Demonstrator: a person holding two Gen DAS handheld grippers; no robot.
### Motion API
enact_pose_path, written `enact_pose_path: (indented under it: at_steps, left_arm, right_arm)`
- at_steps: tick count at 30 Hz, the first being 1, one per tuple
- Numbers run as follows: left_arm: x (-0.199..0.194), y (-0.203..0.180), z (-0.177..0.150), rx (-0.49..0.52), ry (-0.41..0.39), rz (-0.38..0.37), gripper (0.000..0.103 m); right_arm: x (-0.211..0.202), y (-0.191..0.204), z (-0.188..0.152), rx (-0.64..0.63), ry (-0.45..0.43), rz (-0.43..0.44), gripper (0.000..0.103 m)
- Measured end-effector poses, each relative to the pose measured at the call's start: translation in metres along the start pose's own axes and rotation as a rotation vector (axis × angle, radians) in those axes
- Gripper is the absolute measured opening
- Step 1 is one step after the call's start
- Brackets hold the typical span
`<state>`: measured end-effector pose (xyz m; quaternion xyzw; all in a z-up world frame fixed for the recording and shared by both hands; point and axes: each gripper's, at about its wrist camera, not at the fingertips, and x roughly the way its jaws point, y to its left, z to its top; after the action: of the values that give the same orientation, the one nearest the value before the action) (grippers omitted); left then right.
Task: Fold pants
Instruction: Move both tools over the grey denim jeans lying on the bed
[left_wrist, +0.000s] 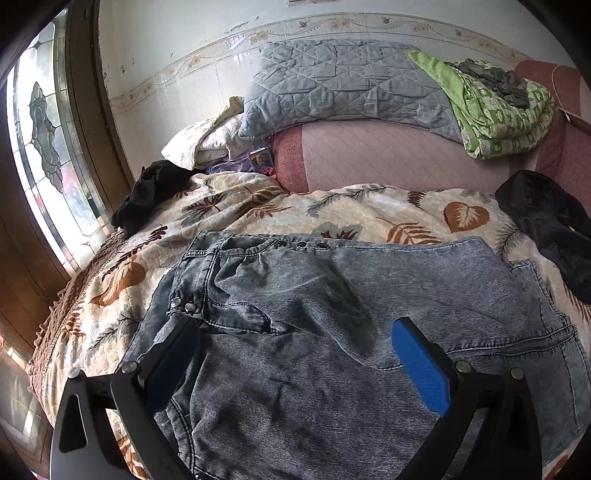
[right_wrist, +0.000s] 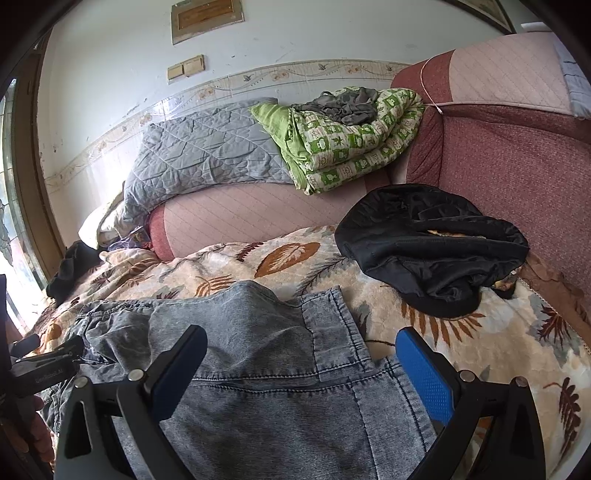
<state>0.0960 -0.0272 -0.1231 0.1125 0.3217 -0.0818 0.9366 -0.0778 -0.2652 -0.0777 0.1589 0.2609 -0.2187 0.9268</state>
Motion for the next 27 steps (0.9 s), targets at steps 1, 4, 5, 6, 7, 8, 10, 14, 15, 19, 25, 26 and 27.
enact_pose_path:
  at_steps: [1,4,5,6,7,8,10,14,15,19,25,26,27]
  left_arm:
    - [0.000,0.000,0.000,0.001,0.001,0.002,0.103]
    - [0.002,0.001,0.000,-0.003,0.006,-0.002,0.103]
    - [0.002,0.001,-0.001,-0.006,0.009,-0.004,0.103]
    - [0.003,0.001,-0.001,-0.007,0.011,-0.005,0.103]
    - [0.003,0.001,-0.001,-0.007,0.013,-0.004,0.103]
    - [0.003,0.001,-0.001,-0.007,0.015,-0.006,0.103]
    - [0.004,0.000,-0.002,-0.008,0.020,-0.010,0.103]
    - [0.004,-0.002,-0.003,-0.001,0.023,-0.012,0.103]
    - [0.005,-0.003,-0.003,0.000,0.024,-0.012,0.103]
    - [0.005,-0.006,-0.004,0.007,0.024,-0.015,0.103]
    - [0.006,-0.009,-0.004,0.014,0.029,-0.019,0.103]
    - [0.006,-0.009,-0.004,0.015,0.031,-0.019,0.103]
    - [0.006,-0.009,-0.005,0.016,0.031,-0.017,0.103]
  right_arm:
    - [0.000,0.001,0.000,-0.003,0.001,-0.002,0.103]
    - [0.001,0.001,-0.001,-0.007,0.004,-0.003,0.103]
    - [0.001,0.001,-0.001,-0.007,0.005,-0.003,0.103]
    - [0.002,0.001,-0.001,-0.008,0.007,-0.002,0.103]
    - [0.002,0.001,-0.001,-0.008,0.007,-0.003,0.103]
    - [0.002,0.001,-0.002,-0.009,0.008,-0.003,0.103]
    - [0.002,0.001,-0.002,-0.012,0.010,-0.005,0.103]
    - [0.002,0.001,-0.002,-0.011,0.013,-0.006,0.103]
    - [0.002,0.002,-0.002,-0.011,0.014,-0.006,0.103]
    - [0.003,0.000,-0.002,-0.011,0.018,-0.010,0.103]
    - [0.004,-0.001,-0.003,-0.007,0.024,-0.010,0.103]
    - [0.004,-0.001,-0.003,-0.007,0.024,-0.009,0.103]
    - [0.004,-0.001,-0.003,-0.008,0.024,-0.010,0.103]
